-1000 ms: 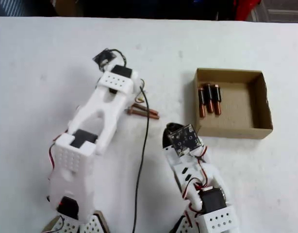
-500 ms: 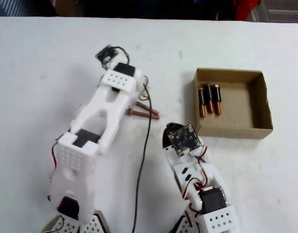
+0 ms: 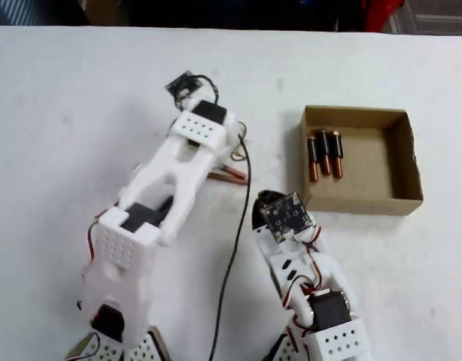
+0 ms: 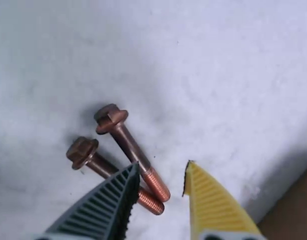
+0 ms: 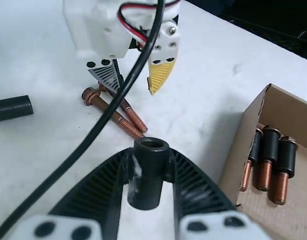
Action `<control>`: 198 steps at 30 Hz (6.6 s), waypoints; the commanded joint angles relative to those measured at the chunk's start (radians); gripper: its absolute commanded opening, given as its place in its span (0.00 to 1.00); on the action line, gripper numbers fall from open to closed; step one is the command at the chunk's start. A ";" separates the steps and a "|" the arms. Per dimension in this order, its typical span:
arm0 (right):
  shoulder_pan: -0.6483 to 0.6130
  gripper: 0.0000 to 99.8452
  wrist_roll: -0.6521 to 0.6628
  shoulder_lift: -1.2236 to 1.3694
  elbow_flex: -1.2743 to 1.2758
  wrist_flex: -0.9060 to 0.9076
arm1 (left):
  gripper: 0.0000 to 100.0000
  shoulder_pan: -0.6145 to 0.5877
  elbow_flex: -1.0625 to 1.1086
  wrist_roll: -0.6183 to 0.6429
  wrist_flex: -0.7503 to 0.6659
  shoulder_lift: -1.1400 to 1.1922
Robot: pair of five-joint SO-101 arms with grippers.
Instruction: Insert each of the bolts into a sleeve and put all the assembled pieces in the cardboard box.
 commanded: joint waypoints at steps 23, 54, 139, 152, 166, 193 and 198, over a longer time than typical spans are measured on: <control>0.010 0.02 0.011 -0.022 0.008 0.013 | 0.17 -0.033 -0.095 0.015 0.005 0.094; 0.008 0.02 0.011 -0.022 0.008 0.013 | 0.02 -0.105 -0.124 0.023 -0.058 0.211; -0.166 0.02 -0.155 -0.024 0.008 -0.367 | 0.02 -0.022 -0.213 -0.878 0.454 -0.829; -0.306 0.02 -0.150 -0.024 0.008 -0.444 | 0.02 0.013 0.477 -0.884 -0.017 -1.314; -0.300 0.02 -0.147 -0.024 0.008 -0.438 | 0.02 0.148 1.003 -0.876 -0.479 -1.664; -0.298 0.02 -0.147 -0.024 0.008 -0.437 | 0.02 0.162 1.355 -0.957 -0.767 -1.868; -0.298 0.02 -0.147 -0.024 0.008 -0.437 | 0.02 0.162 1.356 -0.956 -0.766 -1.868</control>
